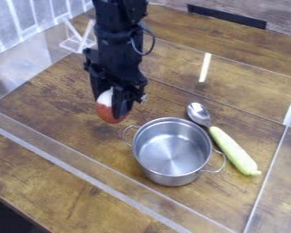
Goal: Remove the mushroom from the silver pot and put it on the table
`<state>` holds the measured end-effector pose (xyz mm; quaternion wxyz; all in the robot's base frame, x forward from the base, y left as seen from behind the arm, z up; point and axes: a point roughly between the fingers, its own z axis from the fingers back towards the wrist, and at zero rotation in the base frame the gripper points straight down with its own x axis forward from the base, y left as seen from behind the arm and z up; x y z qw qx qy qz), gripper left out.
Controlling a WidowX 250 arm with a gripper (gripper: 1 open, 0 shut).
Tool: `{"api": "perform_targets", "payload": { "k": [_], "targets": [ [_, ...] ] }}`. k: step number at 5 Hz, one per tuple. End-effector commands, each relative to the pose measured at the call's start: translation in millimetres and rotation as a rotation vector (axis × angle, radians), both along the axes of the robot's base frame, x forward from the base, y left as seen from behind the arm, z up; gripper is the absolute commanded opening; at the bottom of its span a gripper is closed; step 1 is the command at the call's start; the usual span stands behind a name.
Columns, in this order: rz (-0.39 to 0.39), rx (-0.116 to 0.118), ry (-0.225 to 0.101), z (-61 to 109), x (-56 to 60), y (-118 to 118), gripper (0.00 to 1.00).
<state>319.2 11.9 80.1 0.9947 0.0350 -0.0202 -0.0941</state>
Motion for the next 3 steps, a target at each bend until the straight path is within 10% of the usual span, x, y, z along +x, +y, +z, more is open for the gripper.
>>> {"api": "perform_targets", "payload": {
  "k": [1, 3],
  "targets": [
    [0.07, -0.001, -0.048, 23.0, 4.2, -9, 0.0],
    [0.154, -0.005, -0.043, 39.7, 7.5, -30, 0.0]
  ]
}}
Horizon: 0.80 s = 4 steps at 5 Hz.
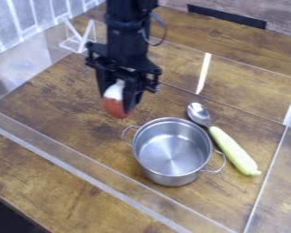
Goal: Remove the mushroom from the silver pot and put it on the table
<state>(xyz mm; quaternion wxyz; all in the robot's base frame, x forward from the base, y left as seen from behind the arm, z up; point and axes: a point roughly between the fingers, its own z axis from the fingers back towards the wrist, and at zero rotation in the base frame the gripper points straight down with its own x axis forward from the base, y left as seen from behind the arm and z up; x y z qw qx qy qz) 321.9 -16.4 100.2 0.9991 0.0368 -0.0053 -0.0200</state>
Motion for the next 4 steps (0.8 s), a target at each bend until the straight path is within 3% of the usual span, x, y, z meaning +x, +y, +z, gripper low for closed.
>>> {"api": "perform_targets", "payload": {
  "k": [1, 4],
  "targets": [
    [-0.002, -0.008, -0.075, 30.0, 5.4, -26, 0.0],
    [0.03, 0.02, -0.023, -1.6, 1.6, 9, 0.0]
  ]
}}
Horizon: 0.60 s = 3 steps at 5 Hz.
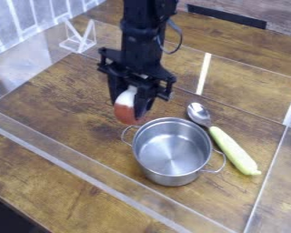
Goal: Remove the mushroom from the silver pot and put it on the table
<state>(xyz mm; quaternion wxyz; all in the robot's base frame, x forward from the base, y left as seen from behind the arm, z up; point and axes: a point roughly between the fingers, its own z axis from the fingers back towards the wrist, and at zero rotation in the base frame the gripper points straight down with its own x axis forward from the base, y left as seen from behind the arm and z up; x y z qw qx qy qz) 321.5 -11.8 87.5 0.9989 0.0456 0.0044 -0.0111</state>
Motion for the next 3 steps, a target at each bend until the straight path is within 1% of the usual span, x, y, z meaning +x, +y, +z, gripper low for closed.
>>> {"api": "perform_targets", "payload": {
  "k": [1, 2, 3],
  "targets": [
    [0.013, 0.0, -0.041, 10.9, 2.4, -0.7, 0.0],
    [0.014, -0.003, -0.038, 10.6, 2.9, -8.2, 0.0],
    [0.048, -0.008, -0.048, 14.8, -0.1, -1.8, 0.0]
  ]
}}
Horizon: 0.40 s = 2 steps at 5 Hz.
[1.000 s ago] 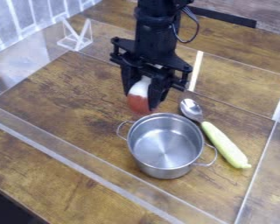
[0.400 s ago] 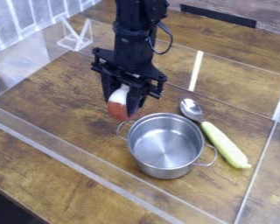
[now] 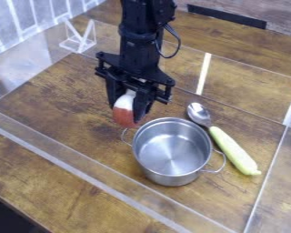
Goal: Remove the mushroom from the silver pot and put it on the table
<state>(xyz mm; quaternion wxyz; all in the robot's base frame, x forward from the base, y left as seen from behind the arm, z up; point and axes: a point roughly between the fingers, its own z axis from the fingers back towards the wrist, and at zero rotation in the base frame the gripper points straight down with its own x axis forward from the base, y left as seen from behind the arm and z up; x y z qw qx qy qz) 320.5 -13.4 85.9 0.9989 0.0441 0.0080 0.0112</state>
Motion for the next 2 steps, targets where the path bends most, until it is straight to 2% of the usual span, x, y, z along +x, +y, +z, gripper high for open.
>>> {"api": "perform_targets", "payload": {
  "k": [1, 2],
  "targets": [
    [0.046, -0.008, -0.064, 13.2, 2.1, 7.0, 0.0],
    [0.087, -0.013, -0.072, 10.6, 3.3, 12.7, 1.0]
  ]
}}
